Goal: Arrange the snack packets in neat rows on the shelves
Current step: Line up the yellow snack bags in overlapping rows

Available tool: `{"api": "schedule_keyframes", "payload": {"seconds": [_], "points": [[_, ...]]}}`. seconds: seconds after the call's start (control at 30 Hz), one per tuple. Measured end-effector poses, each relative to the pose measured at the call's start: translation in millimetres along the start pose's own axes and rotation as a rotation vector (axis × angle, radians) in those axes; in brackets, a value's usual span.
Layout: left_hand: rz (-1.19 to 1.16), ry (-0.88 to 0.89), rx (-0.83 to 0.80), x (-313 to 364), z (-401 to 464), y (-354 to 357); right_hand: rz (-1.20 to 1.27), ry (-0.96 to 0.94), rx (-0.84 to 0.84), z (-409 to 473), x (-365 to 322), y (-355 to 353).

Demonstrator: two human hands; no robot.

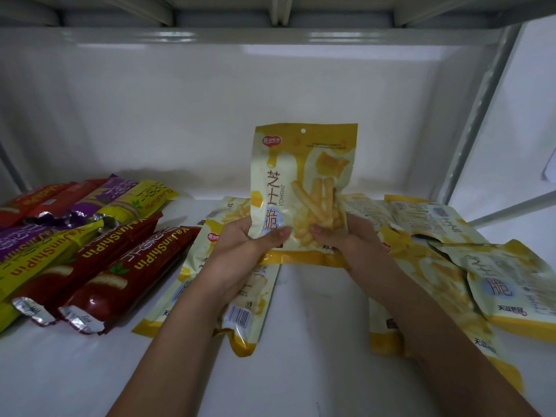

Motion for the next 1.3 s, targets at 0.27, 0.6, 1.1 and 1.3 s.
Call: {"api": "schedule_keyframes", "payload": {"seconds": [0.27, 0.6, 1.1, 1.3], "points": [[-0.089, -0.055, -0.050, -3, -1, 6, 0.012, -0.010, 0.049, 0, 2, -7], [-0.118, -0.025, -0.017, -2, 1, 4, 0.175, 0.069, 0.103, 2, 6, -10], [-0.169, -0.069, 0.022, -2, -1, -1, 0.176, 0.014, 0.138, -2, -2, -13], [-0.169, 0.009, 0.050, 8, -4, -5, 0.128, 0.025, 0.063, -3, -2, -5]]}}
Point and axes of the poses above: each hand's wrist, its own z-axis towards the middle knuckle, its own y-axis out of the palm, x = y × z, the point moved 9 cm from there along z, towards the middle knuckle, and after that the axes turned 7 degrees about z, right-handed, at the moved point
